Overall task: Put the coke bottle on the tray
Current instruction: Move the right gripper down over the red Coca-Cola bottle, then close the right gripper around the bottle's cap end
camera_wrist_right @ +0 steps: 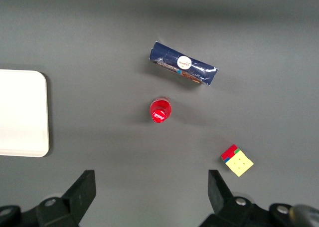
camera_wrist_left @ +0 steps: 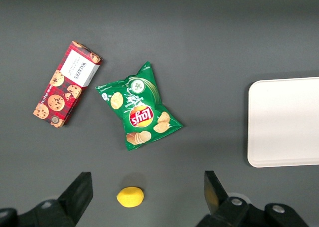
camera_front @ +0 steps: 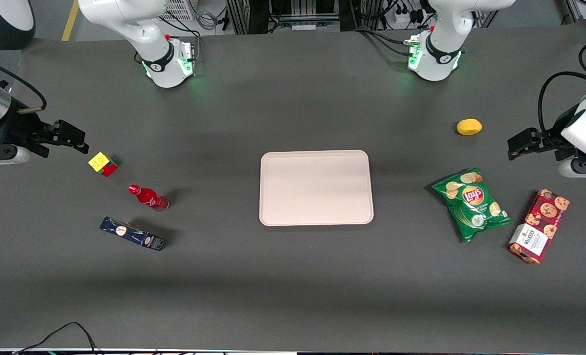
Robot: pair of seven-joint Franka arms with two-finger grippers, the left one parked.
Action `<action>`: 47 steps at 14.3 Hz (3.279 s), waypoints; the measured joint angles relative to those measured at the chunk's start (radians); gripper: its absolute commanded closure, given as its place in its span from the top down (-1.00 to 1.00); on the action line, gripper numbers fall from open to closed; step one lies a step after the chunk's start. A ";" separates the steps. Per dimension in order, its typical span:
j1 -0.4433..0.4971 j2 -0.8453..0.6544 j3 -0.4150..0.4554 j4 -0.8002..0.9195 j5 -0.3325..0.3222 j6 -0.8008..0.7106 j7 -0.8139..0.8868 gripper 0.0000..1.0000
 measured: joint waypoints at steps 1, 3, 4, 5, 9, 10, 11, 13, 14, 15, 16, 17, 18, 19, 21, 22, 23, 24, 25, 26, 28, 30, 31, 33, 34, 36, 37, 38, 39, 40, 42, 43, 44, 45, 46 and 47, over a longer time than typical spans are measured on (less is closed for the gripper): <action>0.000 0.010 0.001 0.000 0.000 0.000 0.000 1.00; 0.003 0.036 0.003 0.000 0.000 0.005 0.000 1.00; 0.005 0.053 0.004 -0.001 0.000 0.015 0.000 1.00; 0.007 0.074 0.005 -0.003 0.000 0.030 0.000 1.00; 0.015 0.144 0.005 -0.083 -0.001 0.205 0.000 1.00; 0.016 0.158 0.006 -0.112 -0.005 0.252 0.000 1.00; 0.016 0.174 0.006 -0.138 -0.011 0.295 0.000 1.00; 0.016 0.201 0.006 -0.181 -0.018 0.356 0.000 1.00; 0.016 0.208 0.006 -0.203 -0.020 0.382 0.000 1.00; 0.016 0.211 0.006 -0.228 -0.022 0.406 0.000 1.00; 0.017 0.211 0.006 -0.252 -0.023 0.428 0.000 1.00; 0.017 0.211 0.006 -0.277 -0.024 0.450 0.000 1.00; 0.017 0.211 0.007 -0.302 -0.024 0.473 0.000 1.00; 0.017 0.211 0.008 -0.327 -0.024 0.498 0.000 1.00; 0.017 0.211 0.008 -0.375 -0.025 0.558 0.000 1.00; 0.017 0.211 0.008 -0.395 -0.026 0.581 0.000 1.00; 0.017 0.211 0.008 -0.408 -0.026 0.595 0.000 1.00; 0.017 0.211 0.009 -0.416 -0.026 0.602 0.000 1.00; 0.017 0.211 0.009 -0.421 -0.026 0.606 0.000 1.00; 0.017 0.211 0.009 -0.425 -0.026 0.607 0.000 0.96; 0.017 0.210 0.009 -0.430 -0.026 0.609 0.000 0.64; 0.017 0.210 0.010 -0.431 -0.027 0.609 0.000 0.19; 0.017 0.210 0.010 -0.433 -0.027 0.609 0.000 -0.01; 0.017 0.210 0.010 -0.434 -0.027 0.609 0.000 -0.36; 0.017 0.210 0.010 -0.435 -0.027 0.609 0.000 -0.51; 0.017 0.209 0.011 -0.435 -0.027 0.610 0.000 -0.88; 0.017 0.209 0.011 -0.435 -0.027 0.610 0.000 -1.00; 0.017 0.209 0.011 -0.435 -0.027 0.611 0.000 -1.00; 0.017 0.209 0.011 -0.435 -0.027 0.612 0.000 -1.00; 0.017 0.208 0.011 -0.435 -0.027 0.612 0.000 -1.00; 0.017 0.198 0.012 -0.429 -0.027 0.605 0.000 -1.00; 0.017 0.188 0.013 -0.419 -0.027 0.582 0.000 -1.00; 0.017 0.177 0.015 -0.397 -0.027 0.536 0.000 -1.00; 0.017 0.165 0.020 -0.363 -0.027 0.478 0.000 -1.00; 0.018 0.152 0.027 -0.320 -0.027 0.418 0.000 -1.00; 0.018 0.140 0.035 -0.275 -0.027 0.362 0.002 -1.00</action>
